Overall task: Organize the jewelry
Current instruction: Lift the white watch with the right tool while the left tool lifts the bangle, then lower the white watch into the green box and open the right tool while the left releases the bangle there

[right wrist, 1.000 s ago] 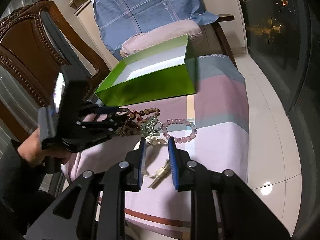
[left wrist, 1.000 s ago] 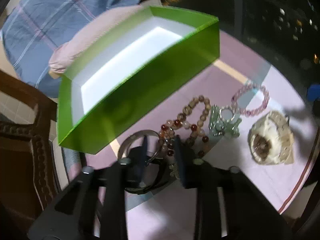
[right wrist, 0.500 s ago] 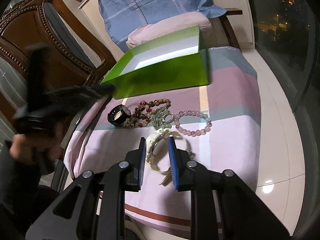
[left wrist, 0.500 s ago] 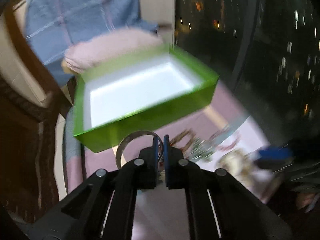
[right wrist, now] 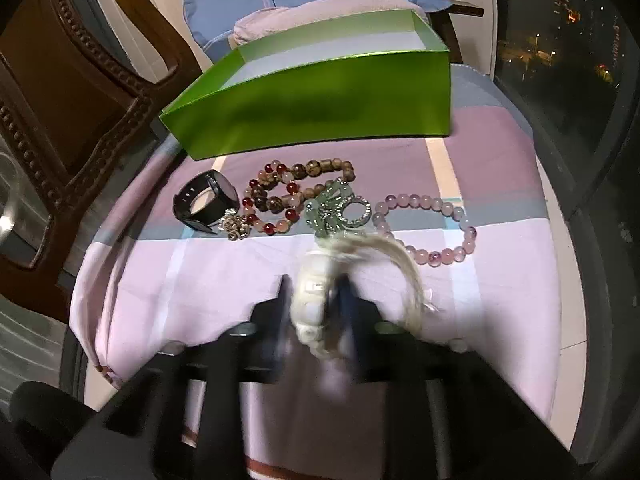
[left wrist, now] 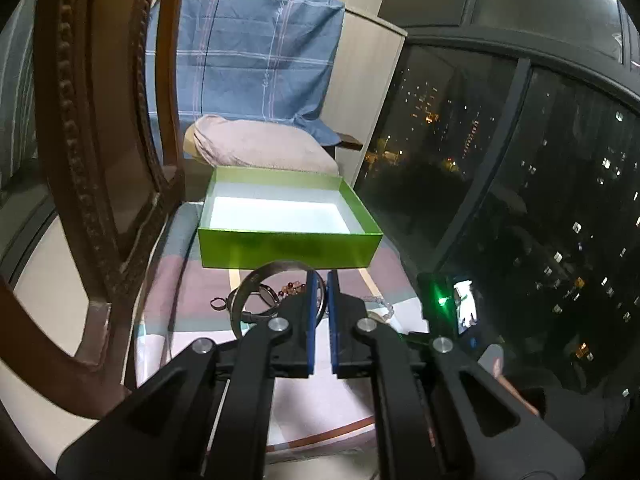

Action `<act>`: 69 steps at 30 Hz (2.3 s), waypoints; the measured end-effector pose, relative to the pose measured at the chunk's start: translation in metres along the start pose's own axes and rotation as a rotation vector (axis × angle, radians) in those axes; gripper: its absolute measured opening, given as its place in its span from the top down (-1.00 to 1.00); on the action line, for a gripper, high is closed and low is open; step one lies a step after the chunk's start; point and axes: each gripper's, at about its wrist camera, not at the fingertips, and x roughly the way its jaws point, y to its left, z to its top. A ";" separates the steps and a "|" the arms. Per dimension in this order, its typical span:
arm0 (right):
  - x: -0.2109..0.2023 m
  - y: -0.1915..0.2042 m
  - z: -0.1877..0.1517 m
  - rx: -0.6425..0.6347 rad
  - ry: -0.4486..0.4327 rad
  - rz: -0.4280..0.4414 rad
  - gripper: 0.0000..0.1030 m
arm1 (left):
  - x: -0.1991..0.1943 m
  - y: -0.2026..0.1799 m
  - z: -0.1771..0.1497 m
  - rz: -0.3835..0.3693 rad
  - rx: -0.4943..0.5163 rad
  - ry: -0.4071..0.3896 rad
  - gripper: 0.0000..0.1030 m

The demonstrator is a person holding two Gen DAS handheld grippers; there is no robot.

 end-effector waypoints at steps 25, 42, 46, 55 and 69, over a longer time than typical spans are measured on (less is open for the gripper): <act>-0.288 0.046 -0.056 -0.160 -0.559 0.116 0.65 | -0.119 -0.067 0.006 0.069 0.079 -0.152 0.90; -0.298 0.048 -0.062 -0.168 -0.552 0.137 0.65 | -0.128 -0.078 0.003 0.082 0.090 -0.149 0.90; -0.298 0.048 -0.061 -0.166 -0.551 0.134 0.65 | -0.127 -0.077 0.002 0.083 0.090 -0.146 0.90; -0.292 0.049 -0.057 -0.161 -0.539 0.127 0.65 | -0.123 -0.076 0.002 0.080 0.087 -0.133 0.90; -0.266 0.045 -0.018 -0.154 -0.515 0.126 0.65 | -0.090 -0.063 0.031 0.082 0.087 -0.102 0.90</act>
